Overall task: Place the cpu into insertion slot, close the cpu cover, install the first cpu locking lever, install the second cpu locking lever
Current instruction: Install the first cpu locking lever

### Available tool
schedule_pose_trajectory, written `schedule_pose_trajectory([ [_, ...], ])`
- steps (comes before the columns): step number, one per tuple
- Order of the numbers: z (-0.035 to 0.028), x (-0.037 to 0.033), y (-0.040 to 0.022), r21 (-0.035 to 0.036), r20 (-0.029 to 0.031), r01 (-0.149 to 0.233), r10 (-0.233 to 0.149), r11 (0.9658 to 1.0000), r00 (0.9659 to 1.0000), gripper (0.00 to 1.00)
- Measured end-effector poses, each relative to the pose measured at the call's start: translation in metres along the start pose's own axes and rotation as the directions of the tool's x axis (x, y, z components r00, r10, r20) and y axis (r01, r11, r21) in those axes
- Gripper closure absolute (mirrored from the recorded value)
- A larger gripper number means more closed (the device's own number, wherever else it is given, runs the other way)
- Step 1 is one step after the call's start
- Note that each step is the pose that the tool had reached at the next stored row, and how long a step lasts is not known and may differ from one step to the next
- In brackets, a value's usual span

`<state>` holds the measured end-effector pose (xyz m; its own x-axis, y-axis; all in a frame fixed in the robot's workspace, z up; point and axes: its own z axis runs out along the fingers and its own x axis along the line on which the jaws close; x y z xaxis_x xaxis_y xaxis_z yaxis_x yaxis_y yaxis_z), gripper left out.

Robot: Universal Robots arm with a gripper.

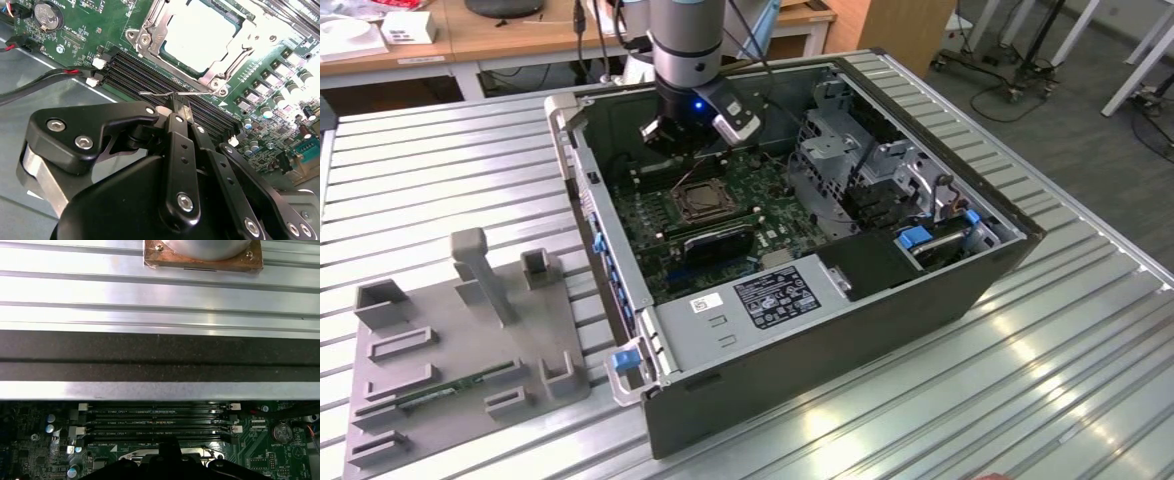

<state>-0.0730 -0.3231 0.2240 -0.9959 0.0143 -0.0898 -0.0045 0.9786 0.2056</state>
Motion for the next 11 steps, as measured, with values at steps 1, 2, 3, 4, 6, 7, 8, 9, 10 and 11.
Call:
schedule_pose_trajectory([
  [1, -0.0001, 0.0008, 0.0, -0.0002, 0.008, 0.002, -0.002, 1.0, 1.0, 0.89],
  [2, -0.0002, 0.0013, 0.0, -0.0001, 0.0186, 0.004, -0.004, 1.0, 0.9998, 0.89],
  [3, -0.0003, 0.0014, 0.0, 0.0, 0.0286, 0.006, -0.006, 1.0, 0.9996, 0.89],
  [4, -0.0003, 0.0014, 0.0001, -0.0002, 0.0385, 0.008, -0.008, 1.0, 0.9992, 0.89],
  [6, -0.0005, 0.0016, 0.0001, -0.0004, 0.0584, 0.012, -0.012, 0.9999, 0.9982, 0.89],
  [7, -0.0005, 0.0017, 0.0, -0.0003, 0.068, 0.014, -0.014, 0.9999, 0.9976, 0.89],
  [8, -0.0005, 0.0018, 0.0001, -0.0004, 0.0746, 0.016, -0.016, 0.9999, 0.9971, 0.89],
  [9, -0.0005, 0.002, 0.0001, -0.0004, 0.0789, 0.017, -0.017, 0.9999, 0.9967, 0.89],
  [10, -0.0005, 0.0021, 0.0001, -0.0005, 0.0808, 0.017, -0.017, 0.9999, 0.9966, 0.89],
  [11, -0.0005, 0.0021, 0.0001, -0.0005, 0.081, 0.017, -0.017, 0.9999, 0.9966, 0.89],
])
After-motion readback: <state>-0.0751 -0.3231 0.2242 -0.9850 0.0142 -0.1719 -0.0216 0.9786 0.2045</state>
